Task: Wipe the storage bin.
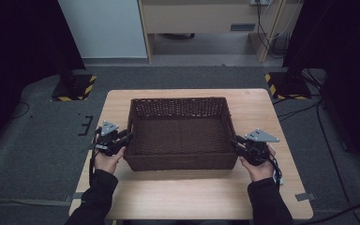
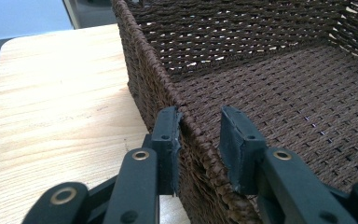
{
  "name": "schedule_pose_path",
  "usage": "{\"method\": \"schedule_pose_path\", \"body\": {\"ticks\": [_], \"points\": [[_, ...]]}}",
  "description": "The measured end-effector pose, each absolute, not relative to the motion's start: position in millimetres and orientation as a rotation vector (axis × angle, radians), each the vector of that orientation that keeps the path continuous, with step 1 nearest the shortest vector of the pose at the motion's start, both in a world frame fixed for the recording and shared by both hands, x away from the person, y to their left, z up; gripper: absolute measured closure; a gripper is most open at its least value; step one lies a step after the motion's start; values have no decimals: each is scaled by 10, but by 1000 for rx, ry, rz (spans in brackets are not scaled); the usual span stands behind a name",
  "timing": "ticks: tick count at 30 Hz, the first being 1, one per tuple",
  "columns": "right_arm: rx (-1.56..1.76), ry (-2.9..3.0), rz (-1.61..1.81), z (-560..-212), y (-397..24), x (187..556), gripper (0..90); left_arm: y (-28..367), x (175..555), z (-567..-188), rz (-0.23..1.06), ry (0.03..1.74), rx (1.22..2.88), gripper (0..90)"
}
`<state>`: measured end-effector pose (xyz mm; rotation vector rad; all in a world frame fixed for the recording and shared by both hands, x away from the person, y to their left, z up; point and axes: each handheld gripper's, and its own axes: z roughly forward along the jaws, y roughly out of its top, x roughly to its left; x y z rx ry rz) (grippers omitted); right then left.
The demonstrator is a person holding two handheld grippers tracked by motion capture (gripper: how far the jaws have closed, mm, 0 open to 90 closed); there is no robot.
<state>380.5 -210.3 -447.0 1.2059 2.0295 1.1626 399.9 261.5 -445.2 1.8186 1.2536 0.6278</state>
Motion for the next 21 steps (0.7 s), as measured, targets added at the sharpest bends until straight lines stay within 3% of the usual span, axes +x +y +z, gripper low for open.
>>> {"method": "schedule_pose_path", "body": {"ticks": [4, 13, 21], "points": [[1197, 2029, 1170, -4472, -2108, 3803, 690, 2617, 3991, -4448, 625, 1245, 1822, 653], [1197, 1872, 1280, -4346, -2308, 3760, 405, 2763, 3789, -4270, 617, 1168, 1738, 481], [1264, 1815, 1232, -4432, -2616, 3752, 266, 3103, 3632, -4348, 649, 1219, 1712, 401]]}}
